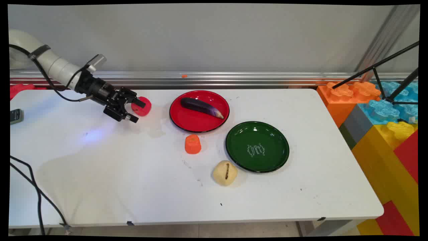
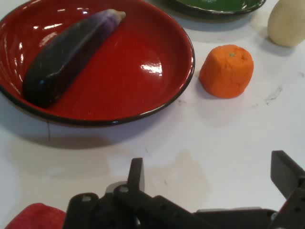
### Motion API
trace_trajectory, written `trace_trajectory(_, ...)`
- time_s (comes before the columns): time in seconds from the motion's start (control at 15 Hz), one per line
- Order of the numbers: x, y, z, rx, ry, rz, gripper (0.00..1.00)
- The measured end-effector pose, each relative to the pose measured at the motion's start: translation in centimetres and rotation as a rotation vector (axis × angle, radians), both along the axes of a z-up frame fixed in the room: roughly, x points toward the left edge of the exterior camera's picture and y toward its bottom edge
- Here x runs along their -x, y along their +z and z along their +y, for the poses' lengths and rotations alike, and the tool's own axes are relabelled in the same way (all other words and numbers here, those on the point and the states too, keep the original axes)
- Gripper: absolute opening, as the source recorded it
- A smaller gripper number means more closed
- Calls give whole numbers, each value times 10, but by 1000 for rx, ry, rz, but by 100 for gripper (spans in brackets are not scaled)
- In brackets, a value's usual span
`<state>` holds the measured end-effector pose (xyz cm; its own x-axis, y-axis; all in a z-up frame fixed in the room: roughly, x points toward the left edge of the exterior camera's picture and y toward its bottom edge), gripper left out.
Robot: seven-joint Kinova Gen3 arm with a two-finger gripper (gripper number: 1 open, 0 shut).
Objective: Pick up the eggplant from the red plate
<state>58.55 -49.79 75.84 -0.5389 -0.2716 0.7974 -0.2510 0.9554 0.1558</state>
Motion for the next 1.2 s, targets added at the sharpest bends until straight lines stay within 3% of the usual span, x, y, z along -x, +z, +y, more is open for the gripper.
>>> trace_trajectory(0.8,17,28,-24,22,25,69,100)
trace_trajectory(1.2,33,37,-36,23,0,63,100)
